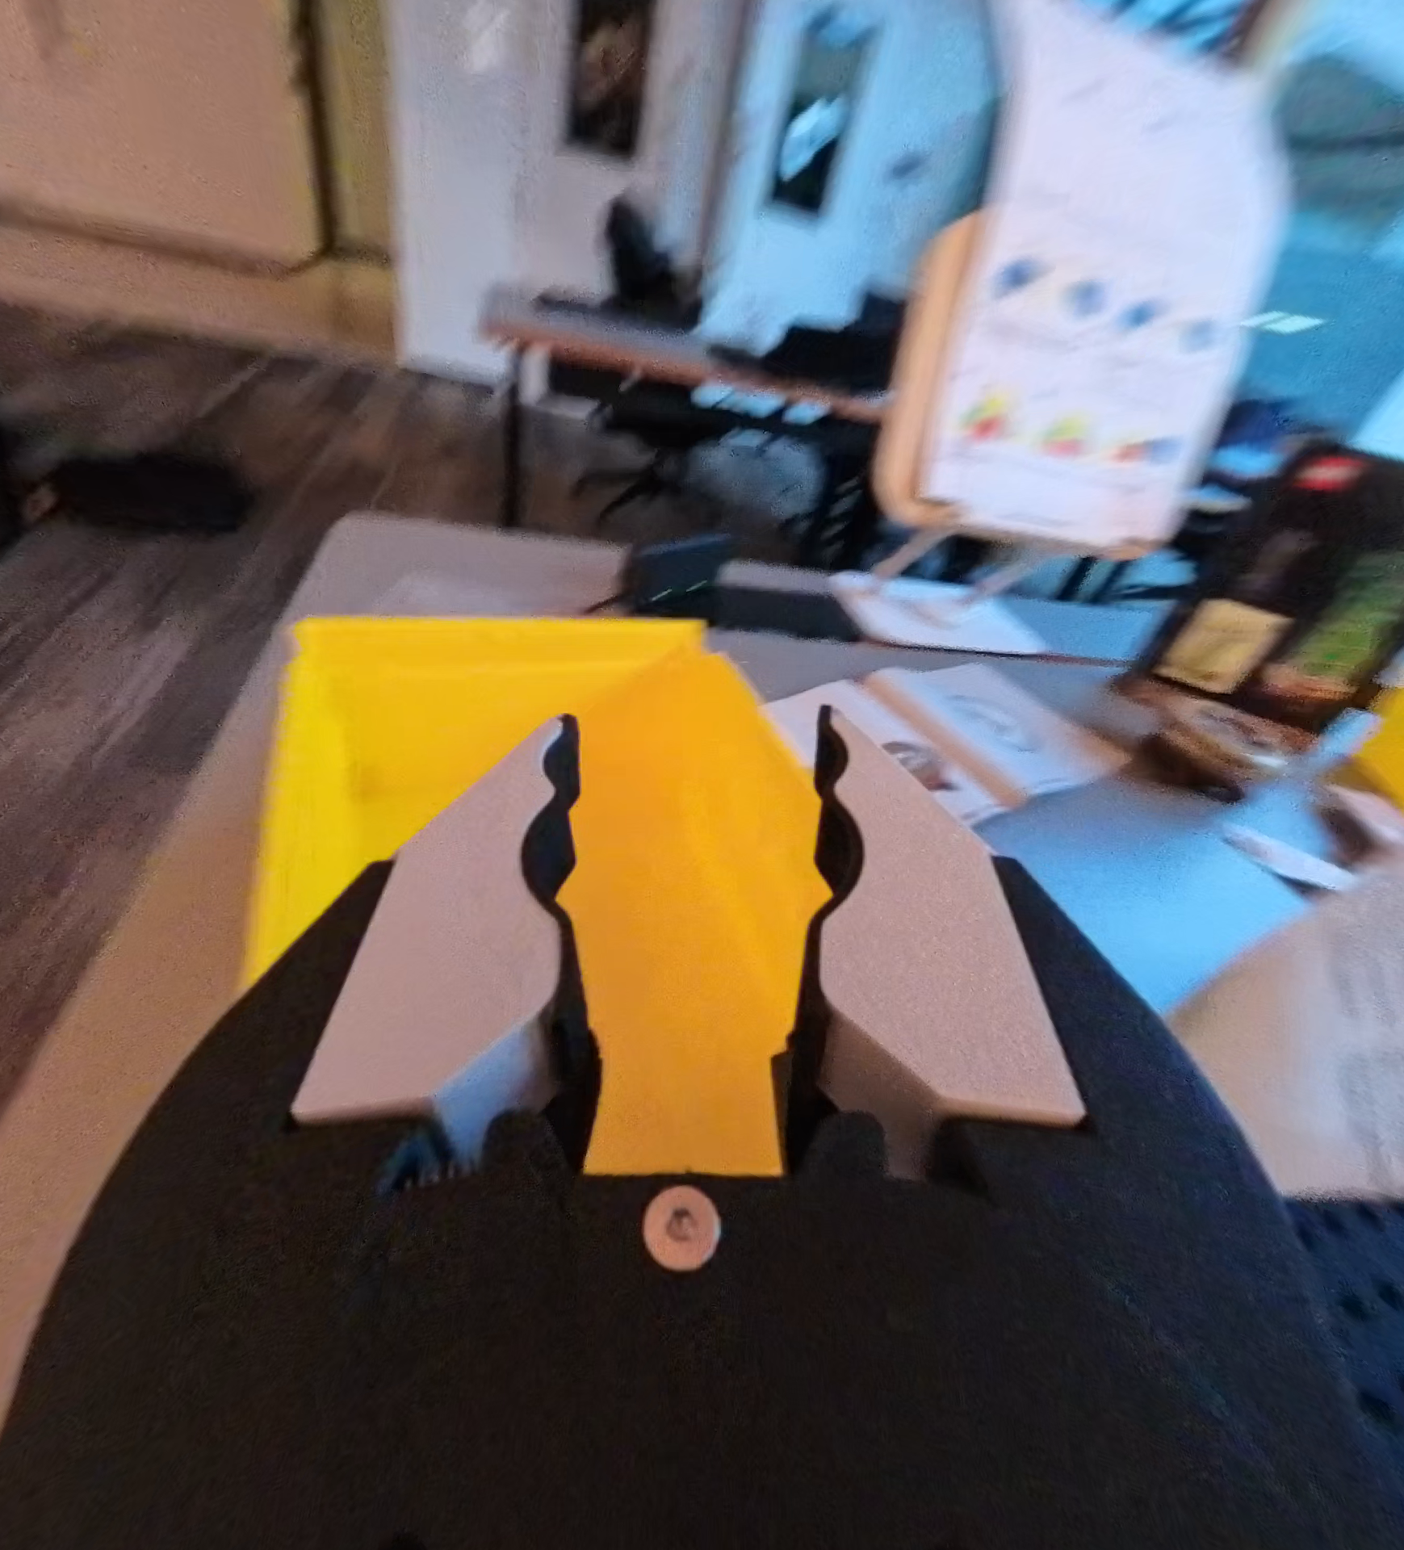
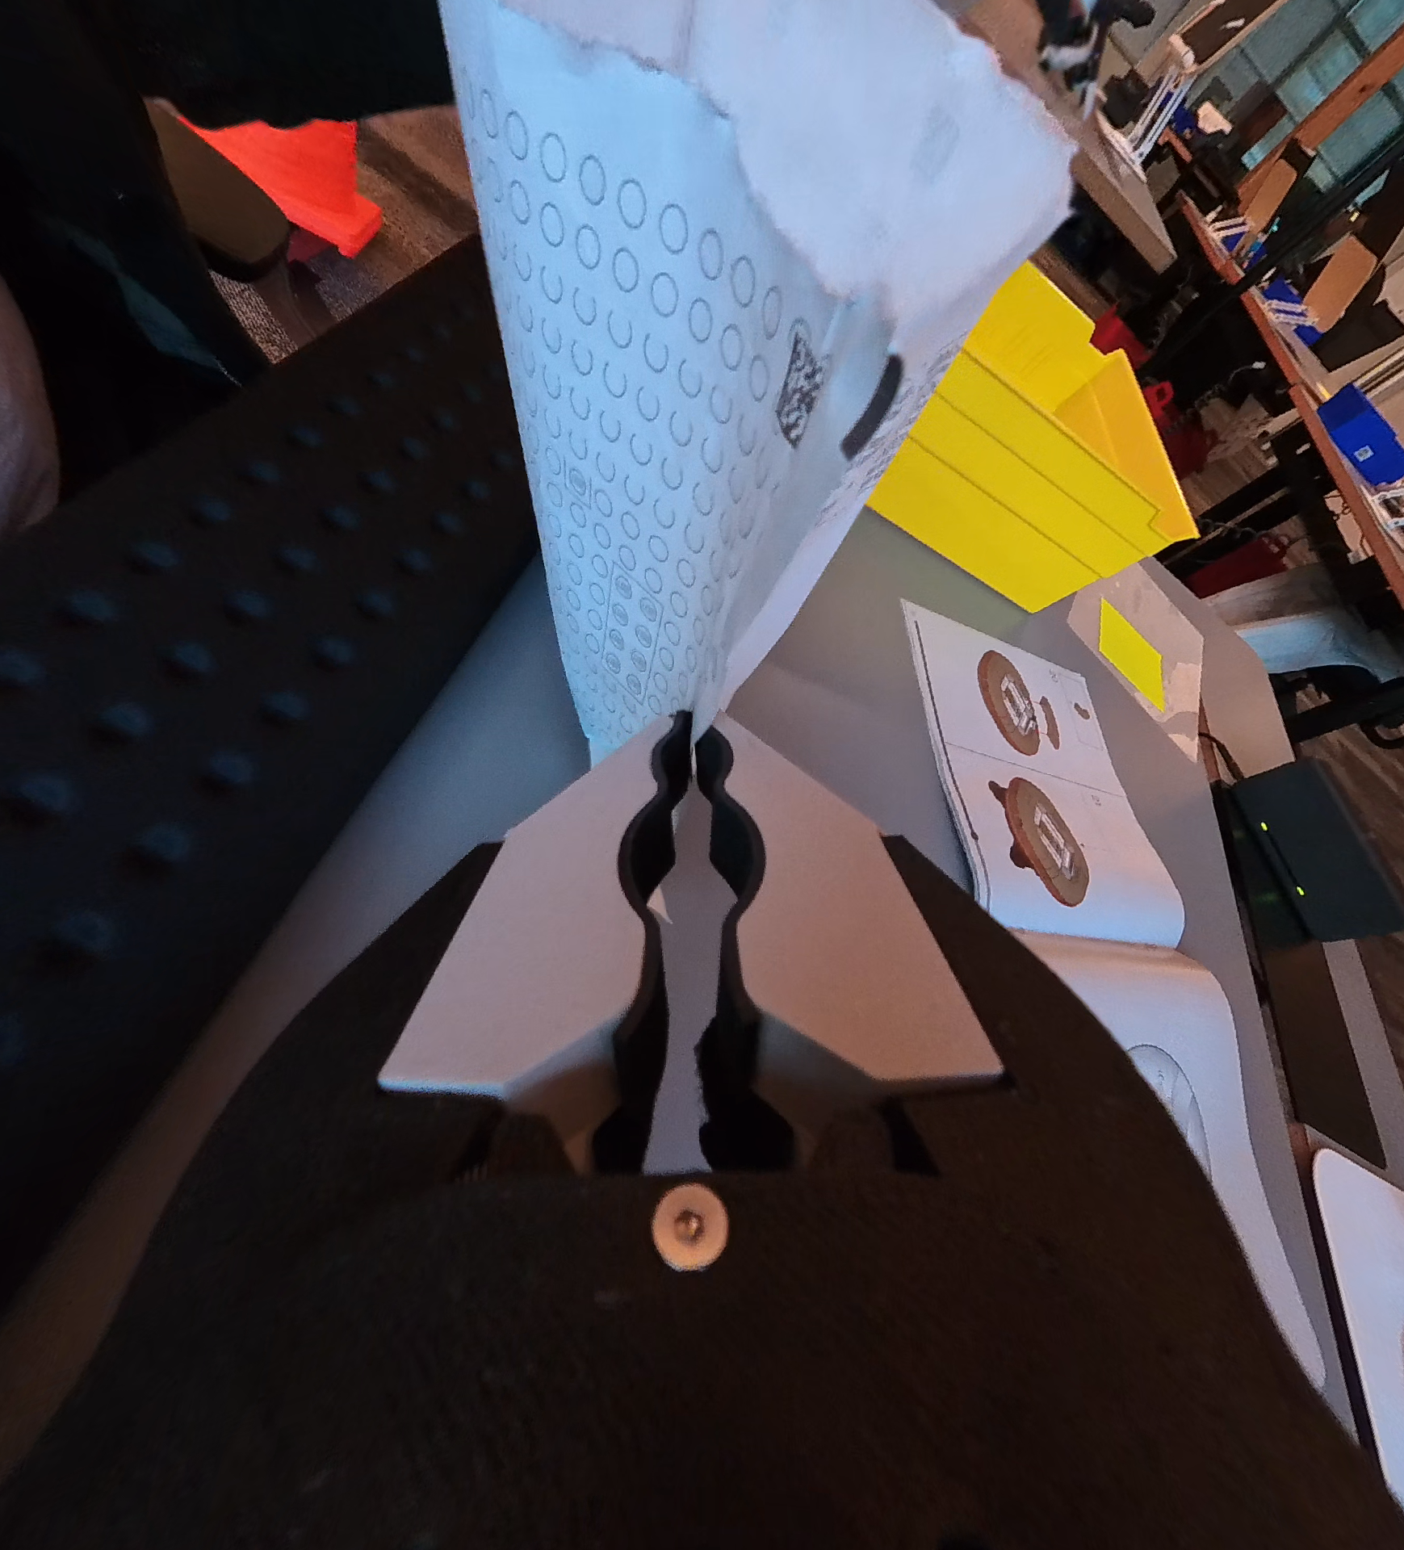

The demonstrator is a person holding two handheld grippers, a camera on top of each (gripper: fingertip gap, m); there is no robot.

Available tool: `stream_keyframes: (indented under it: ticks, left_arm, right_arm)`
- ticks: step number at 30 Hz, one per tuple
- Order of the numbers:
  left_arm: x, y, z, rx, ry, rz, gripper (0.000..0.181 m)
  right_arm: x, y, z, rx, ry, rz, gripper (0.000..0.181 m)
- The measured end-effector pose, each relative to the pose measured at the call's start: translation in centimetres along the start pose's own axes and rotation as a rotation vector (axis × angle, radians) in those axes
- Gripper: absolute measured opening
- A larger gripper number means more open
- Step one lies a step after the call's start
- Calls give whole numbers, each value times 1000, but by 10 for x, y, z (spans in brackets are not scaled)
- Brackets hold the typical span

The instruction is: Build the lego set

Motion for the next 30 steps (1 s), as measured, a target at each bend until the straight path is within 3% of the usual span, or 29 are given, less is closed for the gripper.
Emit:
stream_keyframes:
  ticks: [2,4,6,8,12,18,21,30]
  left_arm:
    - [-17,51,-18,-236,99,72,44]
    - [-48,91,-32,-454,9,94,57]
    - [-69,126,-49,-664,-32,88,58]
    - [-84,152,-59,-759,-30,151,62]
    - [-119,183,-59,-817,-140,302,69]
    - [-126,199,-40,-808,-124,346,35]
    - [-133,201,-36,-781,-132,457,0]
    - [-125,185,-27,-702,-147,366,0]
  right_arm:
    - [-1,-1,0,7,-8,7,0]
    - [-2,0,0,13,-5,25,0]
    - [-4,1,-1,10,-2,42,0]
    - [-6,3,-2,10,5,61,0]
    - [-9,6,-3,12,25,102,0]
    - [-11,7,-4,14,35,120,0]
    - [-11,7,-4,16,37,121,0]
    - [-15,5,-11,83,72,205,0]
Point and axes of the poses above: each gripper's, where its closed fingertips meet, z out along the fingers, x out of its top, y = z × x across the jaws, the point moved 3 cm from there along -z, back along the fingers, and after that the axes turned 5 degrees about x, right-handed, at the moved point
